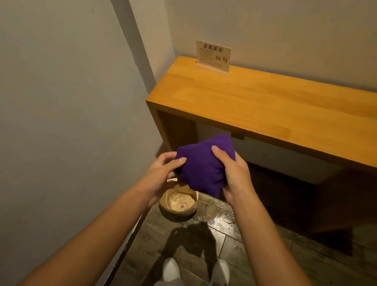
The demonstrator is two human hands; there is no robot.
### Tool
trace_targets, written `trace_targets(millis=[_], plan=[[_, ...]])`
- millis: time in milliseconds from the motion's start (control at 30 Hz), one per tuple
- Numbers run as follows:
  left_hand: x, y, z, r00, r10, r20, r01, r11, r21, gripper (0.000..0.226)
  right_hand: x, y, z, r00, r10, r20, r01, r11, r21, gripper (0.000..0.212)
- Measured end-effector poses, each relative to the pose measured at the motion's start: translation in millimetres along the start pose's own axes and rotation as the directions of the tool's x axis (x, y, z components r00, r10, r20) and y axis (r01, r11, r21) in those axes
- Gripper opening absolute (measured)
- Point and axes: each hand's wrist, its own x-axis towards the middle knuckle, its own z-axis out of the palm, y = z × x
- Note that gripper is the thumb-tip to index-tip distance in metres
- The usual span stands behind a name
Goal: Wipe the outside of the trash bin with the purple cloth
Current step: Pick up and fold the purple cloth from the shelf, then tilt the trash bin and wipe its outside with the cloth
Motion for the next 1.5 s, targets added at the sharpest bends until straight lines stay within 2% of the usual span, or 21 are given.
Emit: trace_targets(millis=[67,100,167,267,333,367,433,467,533,600,667,733,833,900,967,1000,1133,1200,1267,1367,1500], plan=[[-1.8,3.3,2.8,0.999,0.025,-0.020,-0.022,0.988,0.155,0.056,-3.7,-5.4,-3.1,0.999,-0.004,0.052,0.007,0.998,-0.058,0.052],[-2.8,7.2,3.4,1.000,0.022,-0.009,-0.020,0.987,0.160,0.054,-5.7,-8.0,-5.1,0.997,-0.008,0.075,0.016,0.995,-0.102,0.059],[-8.4,14.9,5.9,0.994,-0.024,0.105,0.011,0.993,0.117,0.045,-10.2,-12.2,-9.3,0.994,-0.022,0.110,0.044,0.978,-0.202,0.069],[-16.3,14.5,16.0,0.953,-0.056,0.297,0.000,0.982,0.188,0.041,-14.5,-20.5,-8.2,0.984,-0.019,0.175,0.080,0.934,-0.349,0.064],[-17.7,6.0,23.5,0.958,-0.033,0.284,0.014,0.998,0.066,0.033,-17.8,-21.7,-2.9,0.986,-0.043,0.161,0.098,0.930,-0.355,0.059],[-18.9,1.4,25.1,0.970,-0.013,0.242,0.021,0.999,-0.028,0.026,-18.5,-17.8,-1.5,0.993,-0.051,0.109,0.080,0.956,-0.283,0.059],[-19.6,-7.1,24.9,0.991,0.014,0.132,0.013,0.979,-0.201,0.016,-20.7,-1.7,-5.9,1.000,-0.004,0.010,0.004,1.000,0.003,0.067],[-20.0,-11.8,22.4,0.995,0.021,0.093,0.004,0.965,-0.262,0.015,-26.4,10.7,-9.1,1.000,0.024,0.000,-0.024,0.991,0.134,0.070],[-21.1,-20.7,16.5,0.998,0.045,0.054,-0.027,0.957,-0.290,0.015,-41.9,38.2,-11.3,0.997,0.071,0.029,-0.076,0.964,0.256,0.071],[-24.2,-29.8,11.7,0.995,0.086,0.050,-0.077,0.983,-0.166,0.016,-57.7,60.9,-3.5,0.991,0.097,0.089,-0.121,0.942,0.314,0.077],[-23.7,-40.3,7.0,0.978,0.206,0.035,-0.209,0.970,0.128,0.019,-63.2,74.7,7.8,0.991,0.103,0.088,-0.127,0.931,0.341,0.084],[-16.5,-53.9,-1.0,0.943,0.330,0.045,-0.318,0.855,0.410,0.031,-63.2,85.3,13.8,0.995,0.099,0.032,-0.104,0.939,0.327,0.082],[6.7,-77.9,-19.6,0.933,0.358,0.035,-0.295,0.708,0.641,0.043,-52.4,105.3,13.1,0.988,0.128,-0.089,-0.106,0.969,0.223,0.059],[28.3,-95.7,-30.0,0.936,0.348,-0.046,-0.222,0.689,0.690,0.044,-31.1,119.8,1.1,0.974,0.165,-0.155,-0.137,0.974,0.178,0.043],[52.2,-115.2,-38.5,0.936,0.334,-0.111,-0.160,0.684,0.712,0.050,-1.0,130.3,-12.7,0.957,0.192,-0.216,-0.161,0.975,0.154,0.041],[65.9,-126.7,-42.7,0.934,0.336,-0.122,-0.137,0.650,0.747,0.053,15.4,139.0,-22.4,0.947,0.205,-0.249,-0.170,0.973,0.153,0.045],[139.8,-177.0,-62.8,0.930,0.359,-0.082,-0.091,0.439,0.894,0.059,99.2,177.7,-71.8,0.926,0.214,-0.311,-0.187,0.976,0.115,0.046],[181.8,-210.4,-74.3,0.942,0.330,-0.059,-0.048,0.308,0.950,0.060,148.1,207.3,-102.7,0.927,0.198,-0.317,-0.196,0.980,0.039,0.050],[222.0,-249.3,-84.8,0.952,0.305,-0.001,-0.065,0.209,0.976,0.058,195.1,239.7,-130.1,0.928,0.182,-0.325,-0.198,0.980,-0.017,0.055],[252.6,-290.0,-96.0,0.963,0.270,0.015,-0.077,0.220,0.972,0.050,232.1,276.3,-148.7,0.924,0.188,-0.333,-0.217,0.975,-0.052,0.054],[320.5,-390.1,-109.4,0.986,0.149,0.070,-0.096,0.177,0.979,0.053,308.5,349.8,-186.3,0.962,0.120,-0.246,-0.186,0.947,-0.263,0.039]])
